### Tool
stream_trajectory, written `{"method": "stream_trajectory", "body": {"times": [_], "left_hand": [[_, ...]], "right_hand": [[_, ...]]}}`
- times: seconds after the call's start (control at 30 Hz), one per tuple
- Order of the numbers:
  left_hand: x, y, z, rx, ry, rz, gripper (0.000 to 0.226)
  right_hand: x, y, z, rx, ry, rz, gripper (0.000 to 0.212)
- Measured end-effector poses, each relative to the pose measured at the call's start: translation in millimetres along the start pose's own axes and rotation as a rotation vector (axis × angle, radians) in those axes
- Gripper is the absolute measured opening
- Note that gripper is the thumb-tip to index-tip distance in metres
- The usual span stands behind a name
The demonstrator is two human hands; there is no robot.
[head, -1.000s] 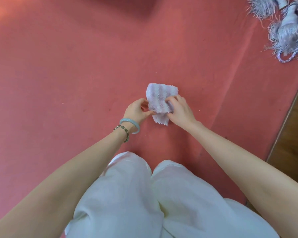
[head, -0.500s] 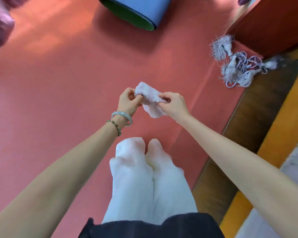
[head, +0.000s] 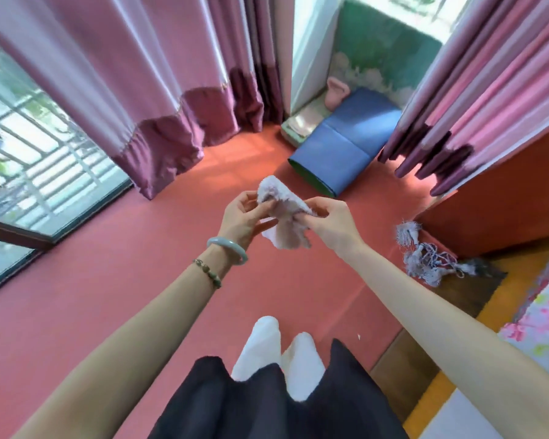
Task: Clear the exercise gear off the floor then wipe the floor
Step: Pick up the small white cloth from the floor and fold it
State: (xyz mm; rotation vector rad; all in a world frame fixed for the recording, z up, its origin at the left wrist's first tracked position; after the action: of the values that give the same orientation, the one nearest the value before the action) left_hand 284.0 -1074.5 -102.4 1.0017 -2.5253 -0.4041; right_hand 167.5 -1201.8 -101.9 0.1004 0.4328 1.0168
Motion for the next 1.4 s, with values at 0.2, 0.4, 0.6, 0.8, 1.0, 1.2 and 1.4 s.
{"method": "stream_trajectory", "body": {"times": [0.2, 0.4, 0.6, 0.8, 1.0, 1.2, 1.4], "left_hand": [[-51, 85, -75, 0.09, -0.157, -0.163, 0.028], [-126, 168, -93, 0.168, -0.235, -0.411, 0.033], [-216, 243, -88, 0.25, -0.191, -0.721, 0.012], [-345, 348, -84, 0.238, -0.268, -0.881, 0.022], [-471, 460, -84, 0.166, -0.421, -0.993, 0.009], [-562, 536, -77, 0.114, -0.559, -1.176, 0.021], [-629, 563, -84, 0.181, -0.486, -1.269, 0.012]], "right_hand": [[49, 11, 104, -0.185, -0.021, 0.215, 0.014], [154, 25, 168, -0.302, -0.01, 0.518, 0.011], [264, 52, 208, -0.389, 0.121, 0.752, 0.02], [378, 72, 262, -0.422, 0.128, 0.781, 0.015], [497, 101, 304, -0.458, 0.103, 0.884, 0.012], [590, 108, 331, -0.555, 0.2, 0.96, 0.007], [682, 88, 355, -0.705, 0.399, 0.992, 0.009]]}}
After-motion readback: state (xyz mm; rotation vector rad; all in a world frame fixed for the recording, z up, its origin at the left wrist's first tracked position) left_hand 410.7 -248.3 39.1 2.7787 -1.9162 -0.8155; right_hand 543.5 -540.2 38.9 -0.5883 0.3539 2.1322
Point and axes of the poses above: each hand's wrist, its own y-axis away from the middle knuckle, its own x-axis out of the palm, z = x × y, the point moved 1 cm from there along -y, towards the middle knuckle, and after that the axes turned 6 degrees about z, right-handed, at the moved point
